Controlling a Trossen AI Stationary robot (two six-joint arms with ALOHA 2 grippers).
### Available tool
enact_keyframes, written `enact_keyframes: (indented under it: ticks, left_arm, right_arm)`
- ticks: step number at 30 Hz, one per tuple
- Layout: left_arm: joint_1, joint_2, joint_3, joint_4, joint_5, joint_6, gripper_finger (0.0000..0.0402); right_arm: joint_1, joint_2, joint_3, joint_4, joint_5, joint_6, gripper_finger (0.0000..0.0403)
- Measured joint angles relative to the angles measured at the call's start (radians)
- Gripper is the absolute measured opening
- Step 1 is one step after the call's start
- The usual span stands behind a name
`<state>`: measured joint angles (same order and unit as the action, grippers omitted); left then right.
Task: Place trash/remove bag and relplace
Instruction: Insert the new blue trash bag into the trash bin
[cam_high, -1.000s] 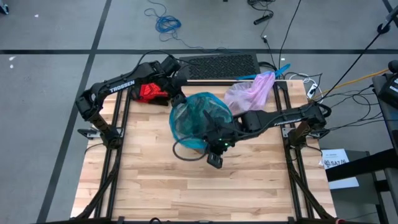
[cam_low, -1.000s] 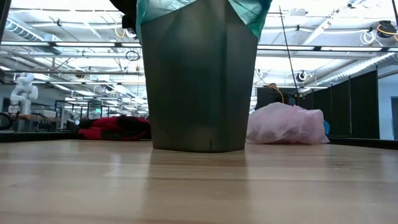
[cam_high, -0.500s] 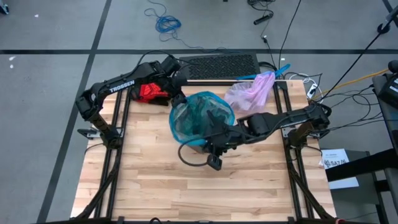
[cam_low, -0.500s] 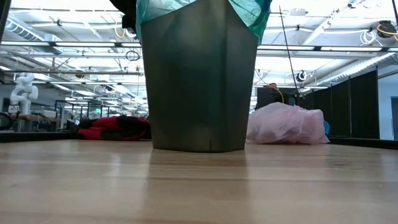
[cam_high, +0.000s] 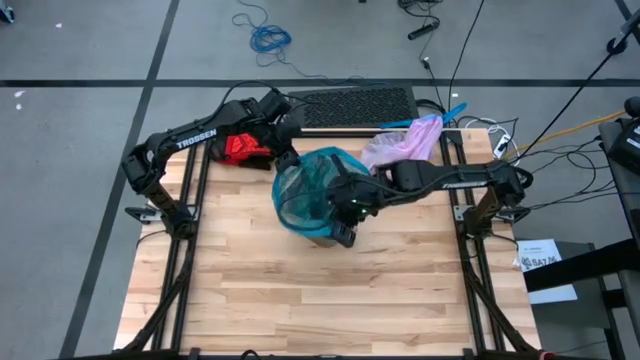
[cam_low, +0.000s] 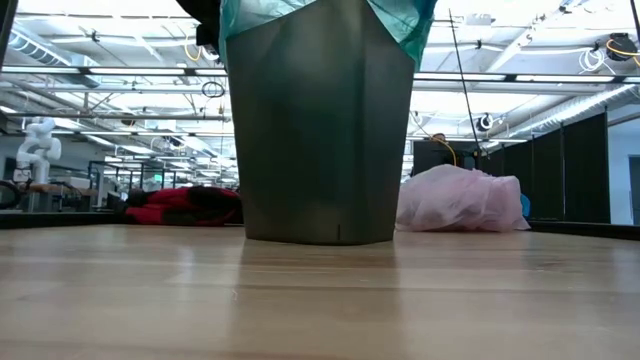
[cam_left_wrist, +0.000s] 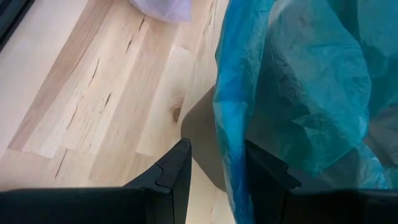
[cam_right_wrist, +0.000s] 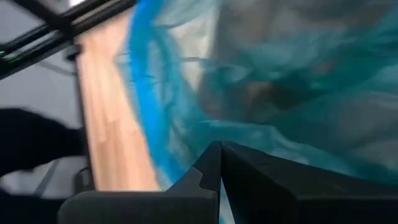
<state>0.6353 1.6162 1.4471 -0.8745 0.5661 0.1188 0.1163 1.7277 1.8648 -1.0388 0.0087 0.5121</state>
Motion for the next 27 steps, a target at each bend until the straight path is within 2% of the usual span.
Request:
enact_keyframes:
  ticks: [3, 6, 21, 27]
  left_arm:
    - [0.000, 0.000, 0.000, -0.001, 0.000, 0.000, 0.0128]
    - [0.000, 0.000, 0.000, -0.001, 0.000, 0.000, 0.0128]
    - [0.000, 0.000, 0.000, 0.001, 0.000, -0.003, 0.0128]
    - [0.000, 0.000, 0.000, -0.003, 0.000, -0.006, 0.0128]
  right_arm:
    - [0.020, 0.001, 0.000, 0.041, -0.062, -0.022, 0.0000]
    - [0.049, 0.001, 0.000, 0.028, -0.071, -0.017, 0.0000]
    - [0.100, 0.074, 0.000, -0.037, -0.056, 0.046, 0.0000]
    - [0.111, 0.091, -0.001, -0.091, 0.017, 0.055, 0.0000]
